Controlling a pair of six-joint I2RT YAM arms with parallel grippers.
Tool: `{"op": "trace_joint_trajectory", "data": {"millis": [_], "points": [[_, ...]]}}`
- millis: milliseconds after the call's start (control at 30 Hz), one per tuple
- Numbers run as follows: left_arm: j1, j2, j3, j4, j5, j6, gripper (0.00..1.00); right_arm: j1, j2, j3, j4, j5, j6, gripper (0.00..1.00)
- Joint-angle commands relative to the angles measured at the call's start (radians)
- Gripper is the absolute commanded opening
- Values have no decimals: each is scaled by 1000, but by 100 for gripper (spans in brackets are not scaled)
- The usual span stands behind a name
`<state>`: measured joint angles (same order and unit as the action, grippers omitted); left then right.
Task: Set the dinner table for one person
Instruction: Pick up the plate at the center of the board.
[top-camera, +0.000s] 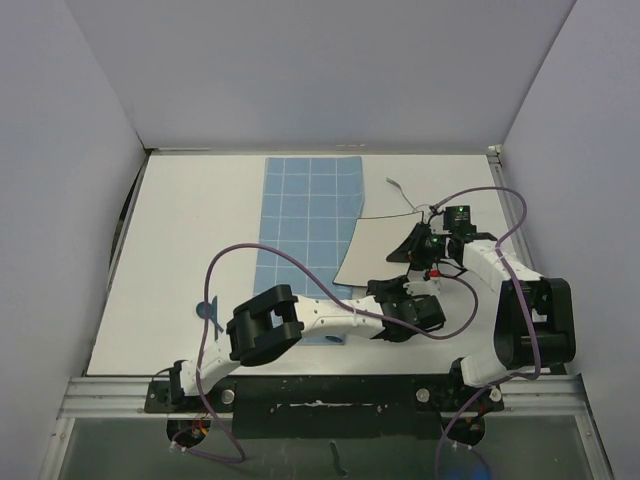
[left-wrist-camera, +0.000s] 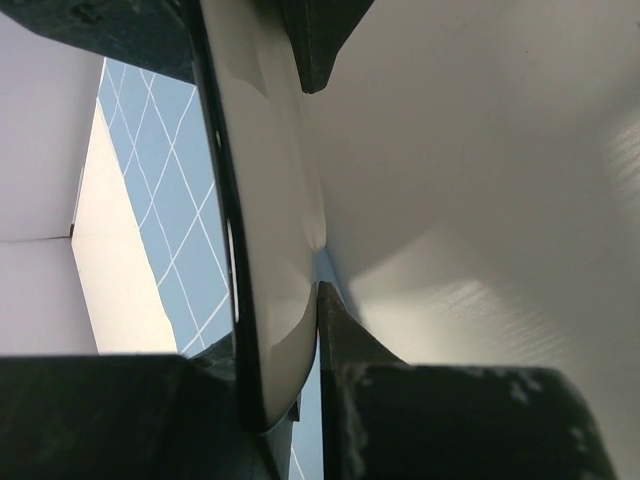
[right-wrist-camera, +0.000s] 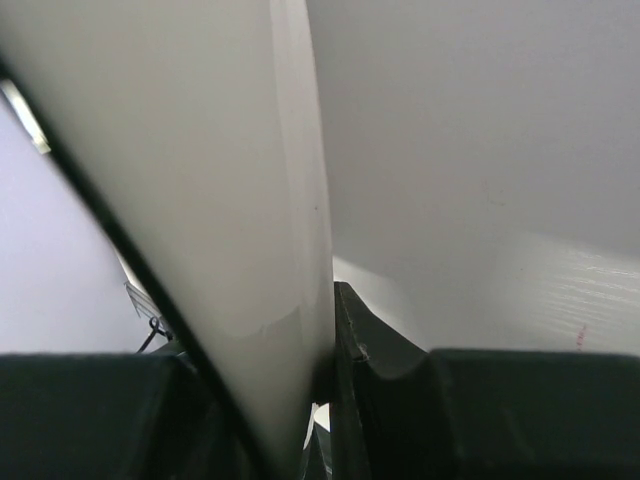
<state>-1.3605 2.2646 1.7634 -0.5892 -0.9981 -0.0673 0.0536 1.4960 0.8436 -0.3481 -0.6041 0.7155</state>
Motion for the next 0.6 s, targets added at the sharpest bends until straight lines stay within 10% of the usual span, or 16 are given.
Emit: {"op": "trace_joint_trajectory", "data": {"millis": [0,367,567], "points": [[-24,-45,25,124,63,-50,0,23,-30,44,-7,16,13,0],[-34,-234,-31,169,-145,19,0,23,-46,92,-59,-3,-31,0],[-38,-448,-146,506,-241,361,33,22,-57,79,-73,19,-42,0]]}}
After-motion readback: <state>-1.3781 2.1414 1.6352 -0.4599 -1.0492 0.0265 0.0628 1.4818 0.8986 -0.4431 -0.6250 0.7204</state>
